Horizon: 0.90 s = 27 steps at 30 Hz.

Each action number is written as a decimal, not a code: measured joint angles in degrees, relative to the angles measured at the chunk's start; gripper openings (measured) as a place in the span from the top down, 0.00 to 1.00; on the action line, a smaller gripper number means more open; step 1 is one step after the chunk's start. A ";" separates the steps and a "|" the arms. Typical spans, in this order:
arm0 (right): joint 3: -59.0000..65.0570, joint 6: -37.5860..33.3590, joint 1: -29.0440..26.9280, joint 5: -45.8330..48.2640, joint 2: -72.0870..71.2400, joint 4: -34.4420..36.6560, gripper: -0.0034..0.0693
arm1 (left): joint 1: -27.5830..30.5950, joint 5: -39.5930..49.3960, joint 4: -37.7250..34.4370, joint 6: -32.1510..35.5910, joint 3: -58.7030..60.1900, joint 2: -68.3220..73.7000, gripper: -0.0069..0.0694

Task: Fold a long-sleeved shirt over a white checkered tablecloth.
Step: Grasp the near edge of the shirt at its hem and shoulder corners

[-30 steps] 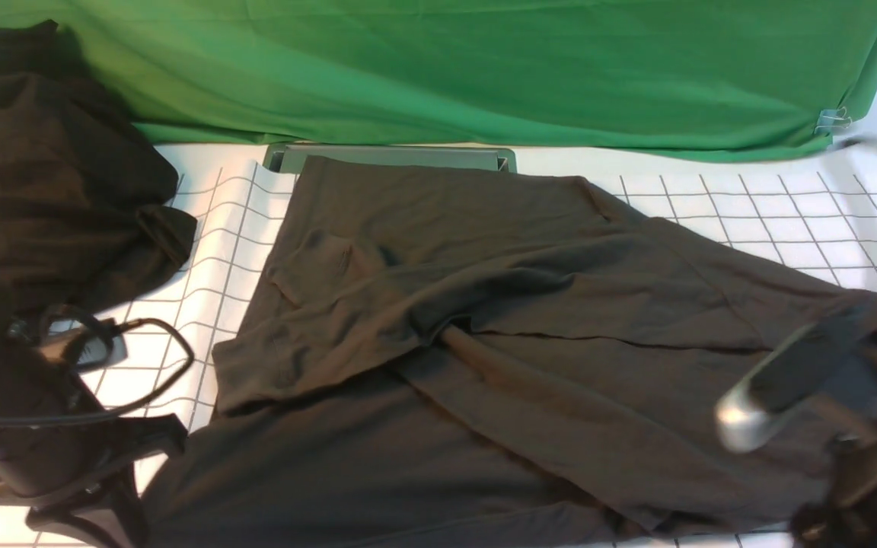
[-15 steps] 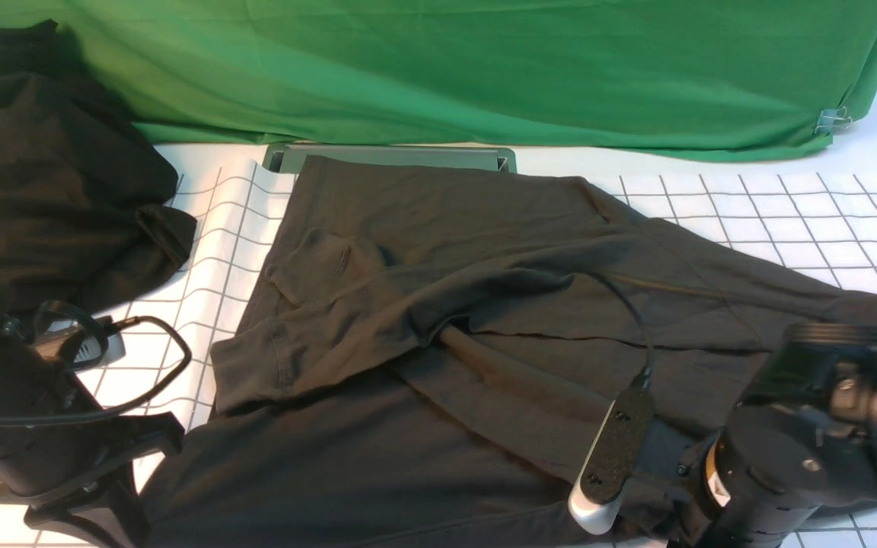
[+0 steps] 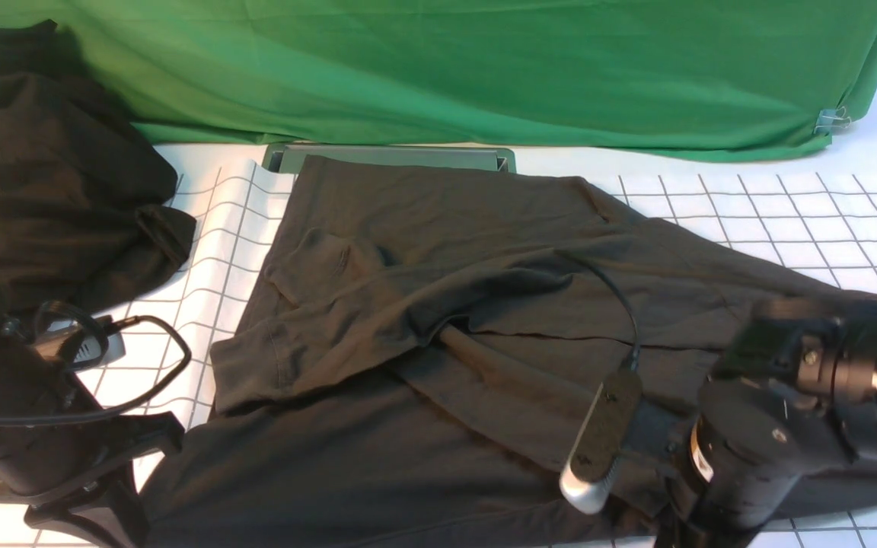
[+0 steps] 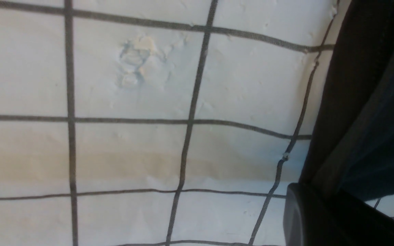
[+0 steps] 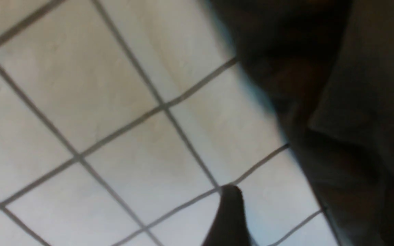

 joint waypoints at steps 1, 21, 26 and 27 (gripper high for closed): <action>0.00 0.00 0.00 0.00 0.00 0.00 0.22 | 0.00 0.00 0.00 0.00 0.00 0.00 0.89; -1.18 -0.44 0.04 -1.86 6.60 -1.24 0.71 | 0.00 0.47 -0.13 0.14 0.00 -3.22 0.89; -1.24 -0.49 0.04 -1.80 6.89 -1.55 0.92 | 0.00 1.09 -0.13 0.07 -0.71 -7.91 0.89; -1.24 -0.49 0.04 -1.75 6.89 -1.55 0.93 | 0.00 1.10 -0.13 0.01 -0.88 -8.44 0.89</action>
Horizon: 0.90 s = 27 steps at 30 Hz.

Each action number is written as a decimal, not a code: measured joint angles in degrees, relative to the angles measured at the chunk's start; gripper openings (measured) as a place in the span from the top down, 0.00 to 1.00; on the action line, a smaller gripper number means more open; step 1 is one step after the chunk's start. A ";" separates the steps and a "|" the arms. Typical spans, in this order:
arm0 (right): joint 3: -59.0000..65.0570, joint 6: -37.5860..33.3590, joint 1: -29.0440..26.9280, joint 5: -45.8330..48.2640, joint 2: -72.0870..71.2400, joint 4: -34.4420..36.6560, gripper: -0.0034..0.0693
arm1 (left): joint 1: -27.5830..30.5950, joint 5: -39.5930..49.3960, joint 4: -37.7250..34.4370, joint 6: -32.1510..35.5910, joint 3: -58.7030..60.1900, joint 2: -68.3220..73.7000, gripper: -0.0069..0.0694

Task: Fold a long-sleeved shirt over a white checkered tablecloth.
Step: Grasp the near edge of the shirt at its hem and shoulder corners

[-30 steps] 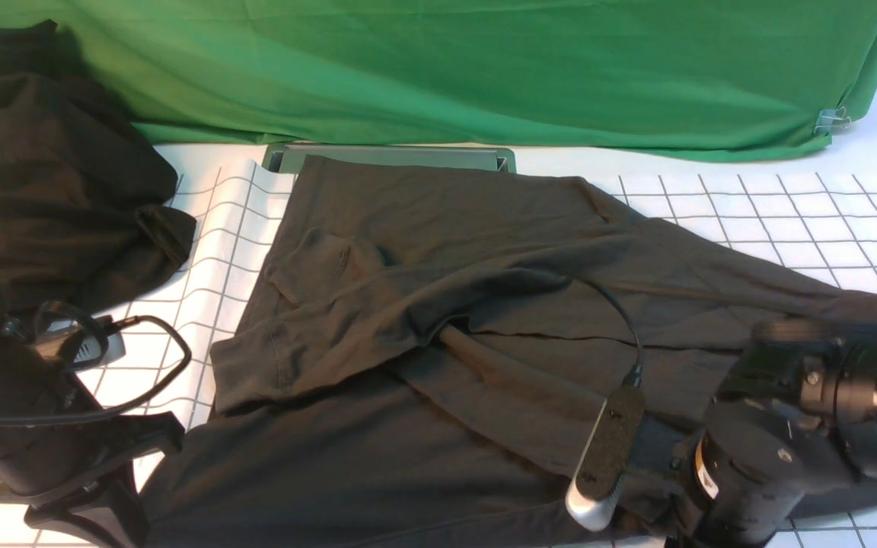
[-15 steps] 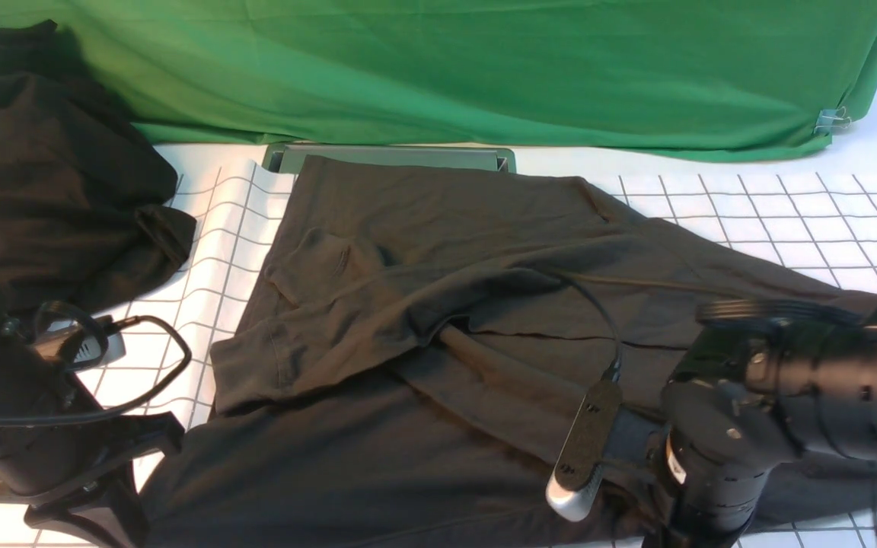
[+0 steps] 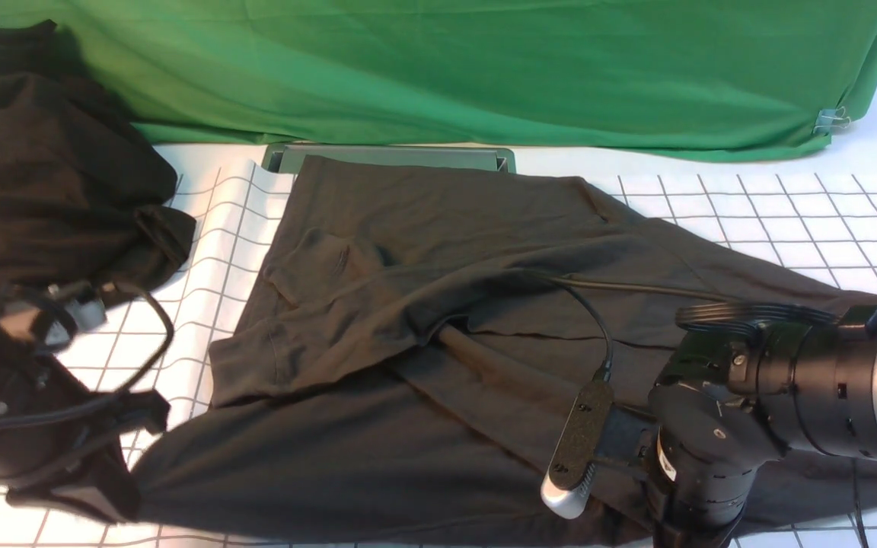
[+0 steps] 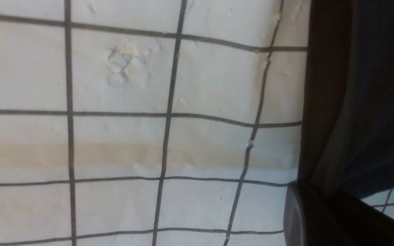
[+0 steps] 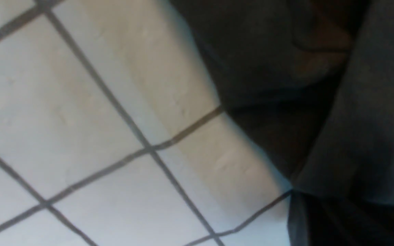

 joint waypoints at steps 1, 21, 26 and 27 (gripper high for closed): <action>-0.06 0.00 0.00 0.44 0.00 0.00 0.94 | 0.00 0.44 0.06 -0.31 -0.65 -1.00 0.89; 0.22 -0.10 1.14 0.69 -9.68 5.80 0.63 | 0.00 5.37 0.64 -0.31 -2.90 -6.68 0.89; 0.24 -1.04 1.14 -1.53 -7.80 5.75 0.38 | 0.00 5.33 0.64 -0.31 -2.90 -6.68 0.89; 0.24 -1.32 1.14 -1.66 -6.81 5.36 0.37 | 0.00 5.33 0.64 -0.31 -2.90 -6.68 0.89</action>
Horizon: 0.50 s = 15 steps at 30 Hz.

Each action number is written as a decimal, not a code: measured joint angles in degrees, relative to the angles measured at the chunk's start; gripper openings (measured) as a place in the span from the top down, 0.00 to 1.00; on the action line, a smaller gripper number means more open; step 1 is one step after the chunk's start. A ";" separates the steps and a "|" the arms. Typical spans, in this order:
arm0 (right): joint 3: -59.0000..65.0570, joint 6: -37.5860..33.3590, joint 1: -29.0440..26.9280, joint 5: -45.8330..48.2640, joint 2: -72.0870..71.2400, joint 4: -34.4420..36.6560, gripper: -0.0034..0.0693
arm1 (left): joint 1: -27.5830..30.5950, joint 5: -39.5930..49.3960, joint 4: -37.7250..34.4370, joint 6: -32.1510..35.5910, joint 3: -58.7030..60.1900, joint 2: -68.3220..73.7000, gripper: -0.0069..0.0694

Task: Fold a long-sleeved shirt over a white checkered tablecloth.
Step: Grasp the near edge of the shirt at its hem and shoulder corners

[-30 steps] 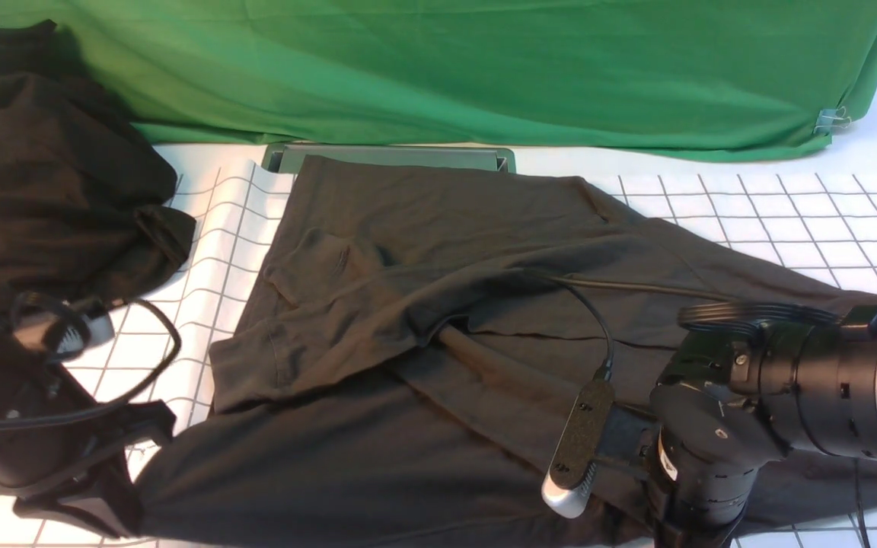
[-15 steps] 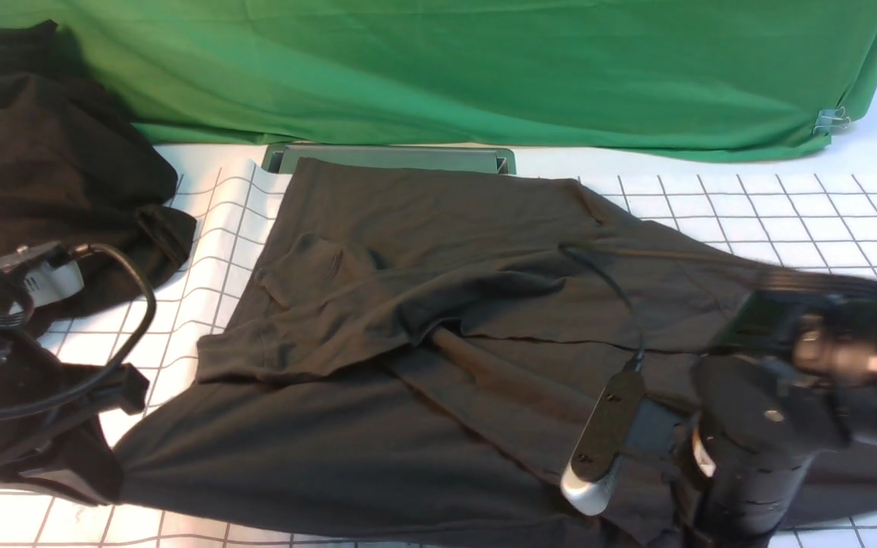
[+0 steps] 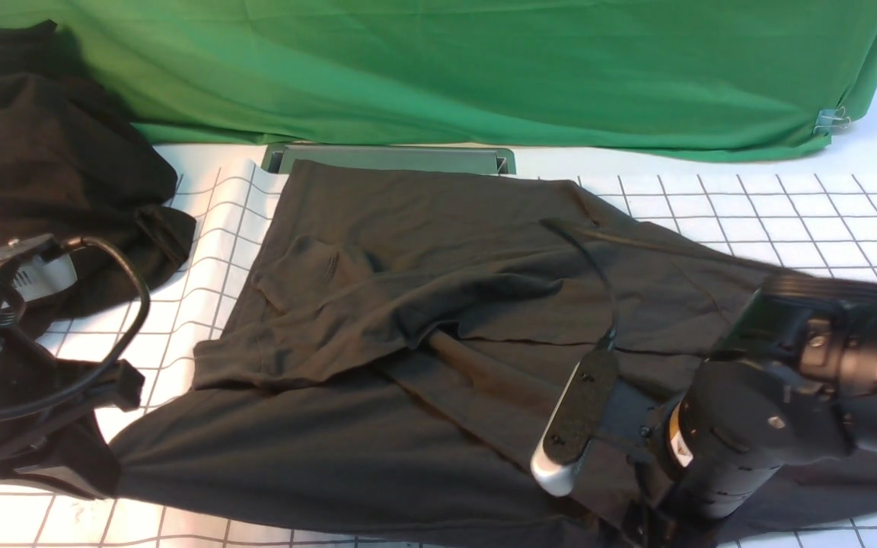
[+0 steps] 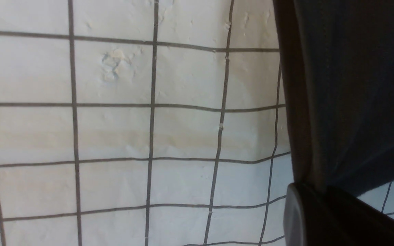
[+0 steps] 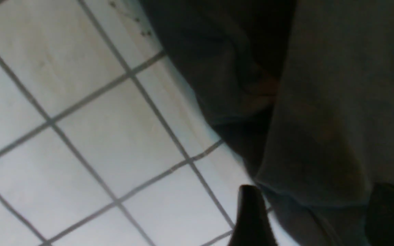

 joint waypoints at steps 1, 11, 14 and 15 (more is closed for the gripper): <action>0.00 -0.09 0.00 -0.12 1.08 -0.68 0.38 | 0.00 0.00 0.04 0.00 0.00 0.00 0.89; -0.05 -0.16 0.00 -1.09 6.58 -1.76 0.44 | 0.00 0.00 0.18 0.00 0.00 0.00 0.89; -0.15 -0.27 0.05 -0.96 6.79 -1.56 0.52 | 0.00 0.00 0.28 0.00 0.00 0.00 0.89; -0.15 -0.50 0.05 -0.96 6.79 -1.32 0.58 | 0.00 0.00 0.28 0.00 0.00 0.00 0.89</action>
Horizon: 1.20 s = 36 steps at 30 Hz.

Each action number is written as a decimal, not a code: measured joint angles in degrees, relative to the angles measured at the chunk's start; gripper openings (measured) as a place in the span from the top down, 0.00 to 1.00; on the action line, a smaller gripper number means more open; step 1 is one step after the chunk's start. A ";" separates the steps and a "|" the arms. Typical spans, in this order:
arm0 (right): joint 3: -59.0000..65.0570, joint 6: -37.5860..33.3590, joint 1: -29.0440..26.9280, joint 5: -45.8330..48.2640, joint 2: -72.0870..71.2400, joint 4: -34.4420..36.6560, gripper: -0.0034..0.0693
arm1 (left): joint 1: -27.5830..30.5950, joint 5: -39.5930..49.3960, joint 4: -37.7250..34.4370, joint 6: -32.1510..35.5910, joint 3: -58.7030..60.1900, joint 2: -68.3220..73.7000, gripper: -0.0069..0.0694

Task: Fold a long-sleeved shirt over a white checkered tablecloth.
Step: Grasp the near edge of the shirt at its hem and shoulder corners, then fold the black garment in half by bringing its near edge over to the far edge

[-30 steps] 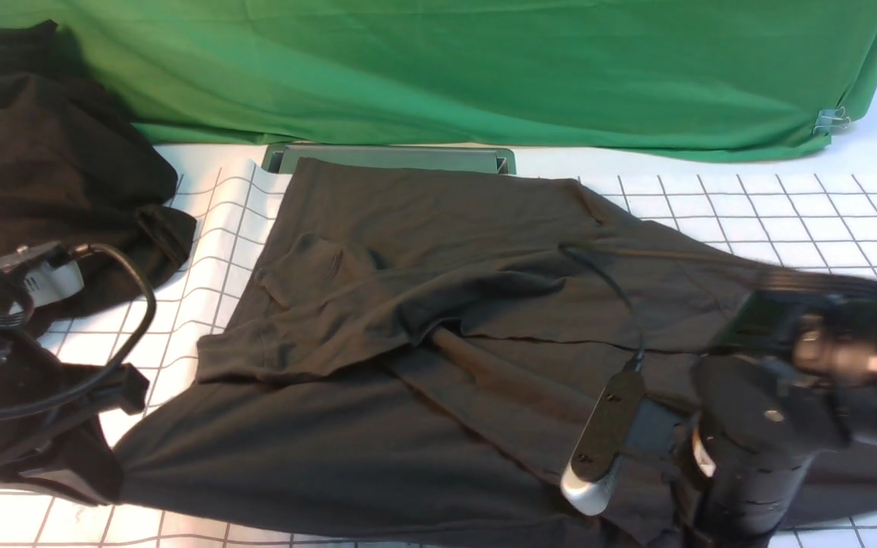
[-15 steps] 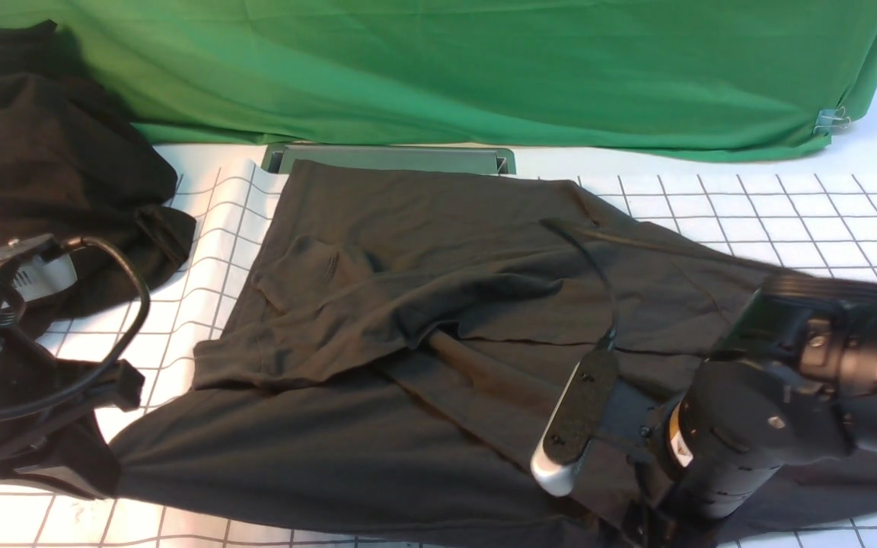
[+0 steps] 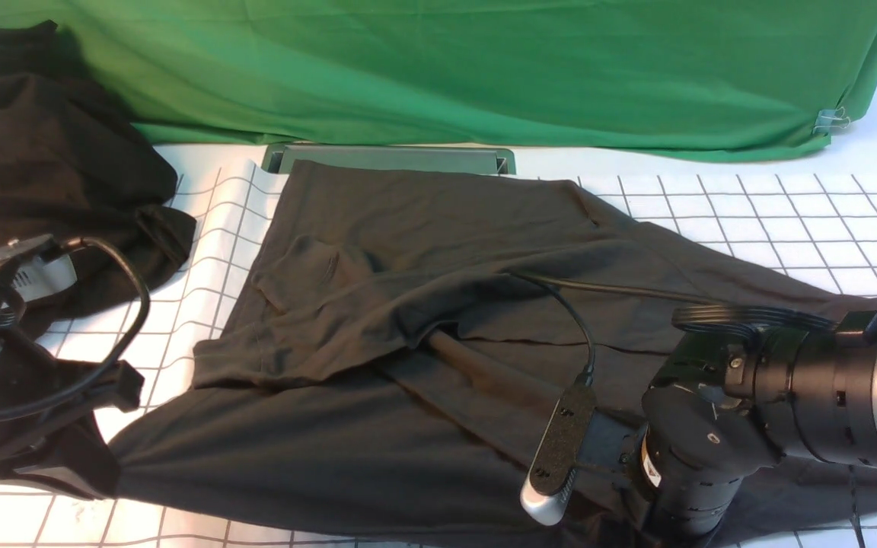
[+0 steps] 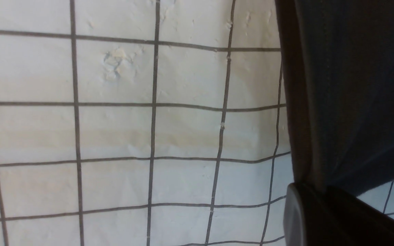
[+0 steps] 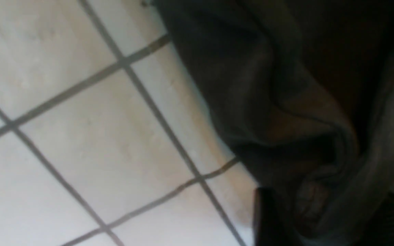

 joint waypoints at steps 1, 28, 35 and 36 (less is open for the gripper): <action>0.00 -0.30 0.00 0.00 0.07 0.14 0.63 | 0.00 0.00 0.00 0.00 0.00 0.00 0.89; 3.72 0.01 3.59 13.28 -10.43 7.21 0.90 | 0.00 3.14 -1.43 -1.09 1.37 -5.46 0.89; 4.02 2.52 4.06 14.74 -14.41 6.69 0.90 | 0.00 3.24 -2.61 -3.68 1.48 -9.27 0.89; 3.41 2.68 3.51 14.79 -14.81 6.17 0.90 | 0.00 2.47 -2.61 -4.13 1.17 -9.00 0.89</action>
